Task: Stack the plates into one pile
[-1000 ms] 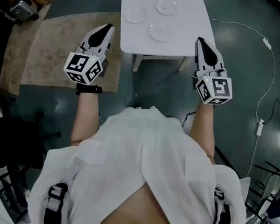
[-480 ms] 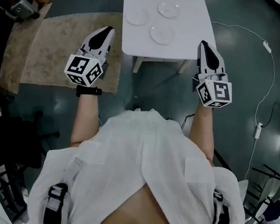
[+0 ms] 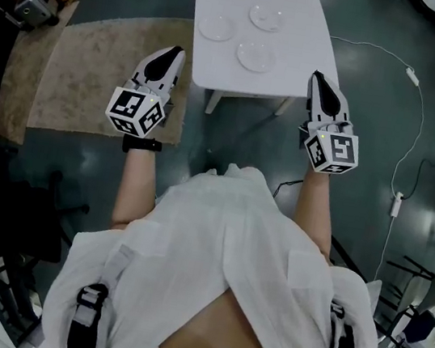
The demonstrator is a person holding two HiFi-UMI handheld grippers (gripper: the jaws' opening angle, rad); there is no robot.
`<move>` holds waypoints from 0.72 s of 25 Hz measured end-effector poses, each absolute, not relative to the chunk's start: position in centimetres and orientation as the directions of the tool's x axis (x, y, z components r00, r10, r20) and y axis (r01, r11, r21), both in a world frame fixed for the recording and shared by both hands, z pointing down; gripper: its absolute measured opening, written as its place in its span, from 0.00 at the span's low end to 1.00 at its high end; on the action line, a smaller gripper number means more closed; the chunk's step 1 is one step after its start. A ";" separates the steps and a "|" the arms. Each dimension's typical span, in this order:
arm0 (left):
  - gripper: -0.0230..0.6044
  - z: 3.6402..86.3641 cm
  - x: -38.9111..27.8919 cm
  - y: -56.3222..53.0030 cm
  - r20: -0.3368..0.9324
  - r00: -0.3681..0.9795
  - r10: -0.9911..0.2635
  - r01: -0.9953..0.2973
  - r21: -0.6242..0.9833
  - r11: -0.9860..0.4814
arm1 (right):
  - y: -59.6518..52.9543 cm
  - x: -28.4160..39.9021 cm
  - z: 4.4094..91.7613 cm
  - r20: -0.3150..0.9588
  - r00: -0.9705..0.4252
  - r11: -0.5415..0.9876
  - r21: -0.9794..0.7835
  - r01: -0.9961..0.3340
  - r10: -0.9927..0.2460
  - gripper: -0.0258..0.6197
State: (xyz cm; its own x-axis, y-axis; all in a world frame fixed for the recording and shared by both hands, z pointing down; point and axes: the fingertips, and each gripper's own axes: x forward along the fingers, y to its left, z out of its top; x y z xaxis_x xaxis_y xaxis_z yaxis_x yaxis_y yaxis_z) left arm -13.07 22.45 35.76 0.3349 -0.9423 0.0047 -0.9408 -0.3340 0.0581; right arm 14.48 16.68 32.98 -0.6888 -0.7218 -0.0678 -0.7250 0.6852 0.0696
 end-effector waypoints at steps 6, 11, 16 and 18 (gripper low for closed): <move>0.08 36.9 -11.8 20.6 0.015 0.362 -0.932 -0.929 0.082 -0.360 | 15.0 15.0 33.9 -0.053 -0.698 0.696 0.052 -0.716 -0.714 0.09; 0.08 37.3 -11.4 17.4 0.018 0.360 -0.933 -0.930 0.082 -0.357 | 10.7 14.6 35.0 -0.045 -0.717 0.716 0.042 -0.697 -0.695 0.09; 0.08 37.2 -13.2 12.4 0.035 0.340 -0.940 -0.939 0.067 -0.337 | 4.5 12.8 35.5 -0.037 -0.735 0.735 0.028 -0.678 -0.677 0.09; 0.08 36.7 -13.3 9.7 0.038 0.337 -0.941 -0.940 0.067 -0.334 | 1.8 12.5 35.2 -0.036 -0.743 0.743 0.021 -0.669 -0.668 0.09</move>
State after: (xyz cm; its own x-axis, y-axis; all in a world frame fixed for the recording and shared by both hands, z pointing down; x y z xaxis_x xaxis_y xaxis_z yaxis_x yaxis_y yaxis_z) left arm -13.32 9.72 36.73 0.3366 -0.9409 0.0384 -0.9403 -0.3337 0.0666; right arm 12.49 1.76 35.23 -0.7432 -0.6681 -0.0357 -0.6690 0.7430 0.0206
